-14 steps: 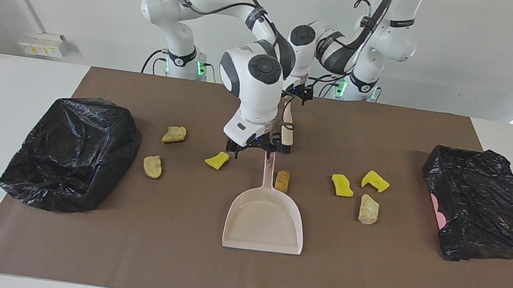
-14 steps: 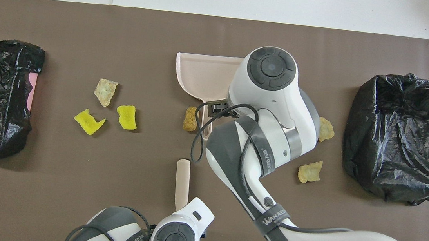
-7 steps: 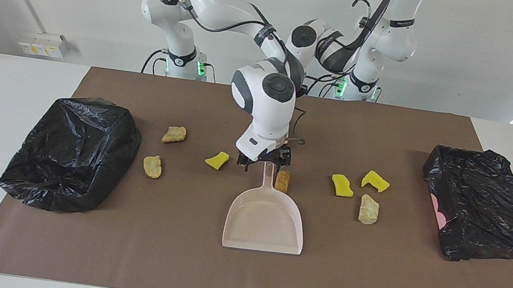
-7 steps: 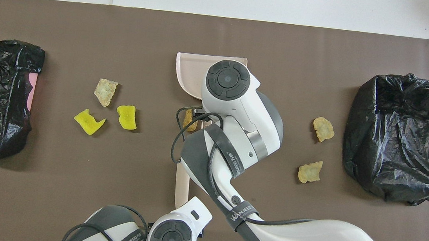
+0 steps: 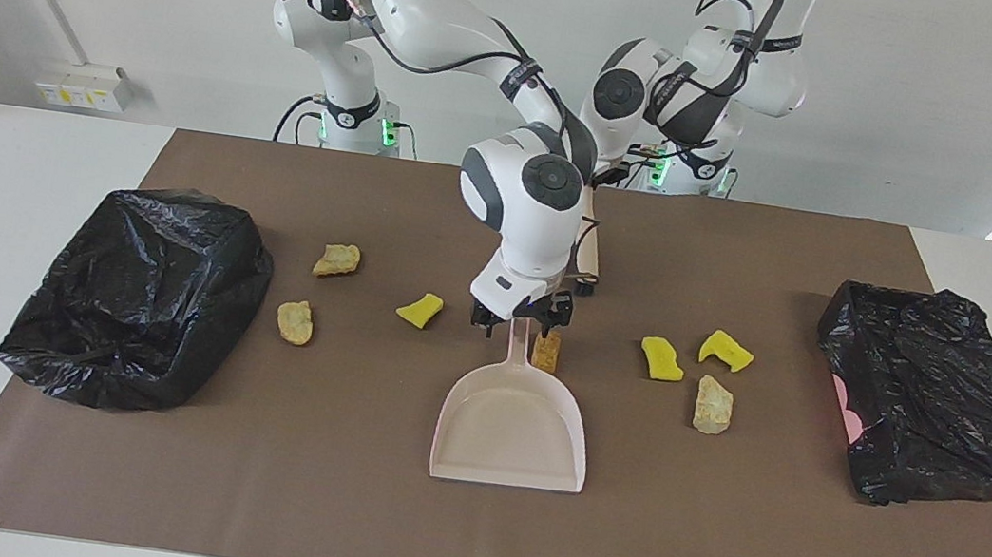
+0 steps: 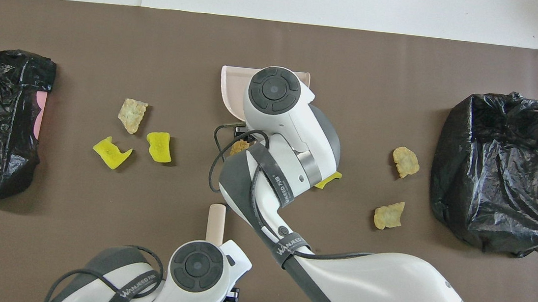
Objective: Sweep and dump trash in bin
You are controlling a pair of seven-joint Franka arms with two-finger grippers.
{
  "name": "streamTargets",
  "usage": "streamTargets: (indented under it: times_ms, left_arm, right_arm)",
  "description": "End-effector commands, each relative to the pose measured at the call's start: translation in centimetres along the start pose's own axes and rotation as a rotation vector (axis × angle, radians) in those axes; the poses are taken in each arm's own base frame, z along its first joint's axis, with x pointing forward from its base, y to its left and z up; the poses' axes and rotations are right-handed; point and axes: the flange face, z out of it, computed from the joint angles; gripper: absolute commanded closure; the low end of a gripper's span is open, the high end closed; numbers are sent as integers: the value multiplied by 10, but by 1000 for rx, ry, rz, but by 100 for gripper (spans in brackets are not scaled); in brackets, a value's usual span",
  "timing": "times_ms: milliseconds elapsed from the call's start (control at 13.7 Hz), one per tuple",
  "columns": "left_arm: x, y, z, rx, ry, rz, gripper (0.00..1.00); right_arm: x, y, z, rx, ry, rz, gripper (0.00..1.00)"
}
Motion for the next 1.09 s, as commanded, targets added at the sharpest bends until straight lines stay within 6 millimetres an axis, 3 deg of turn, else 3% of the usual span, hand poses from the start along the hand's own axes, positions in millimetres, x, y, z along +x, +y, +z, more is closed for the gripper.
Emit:
streamTargets:
  times_ms: [0, 146, 364, 582, 800, 946, 1019]
  left_arm:
    - [11, -42, -33, -46, -4, -62, 100]
    - [26, -71, -43, -58, -12, -58, 100]
    - [56, -124, -79, -69, 23, -75, 100]
    - [91, -182, -94, -90, 58, -98, 100]
    - [123, -235, -108, -141, 69, -187, 100]
    - [142, -250, -119, -138, 91, -213, 100]
    - [152, -255, -109, -77, 89, -207, 100]
  right_arm:
    - [1, -7, -3, 9, 15, 17, 17]
    - [-3, -5, 5, 1, 1, 18, 27]
    - [-7, -4, 8, -3, -17, 22, 28]
    - [-14, -2, 13, -10, -30, 48, 39]
    - [-15, 0, 13, -16, -32, 54, 100]
    - [-13, 2, 10, -23, -26, 48, 100]
    - [-11, 6, 7, -19, -23, 52, 100]
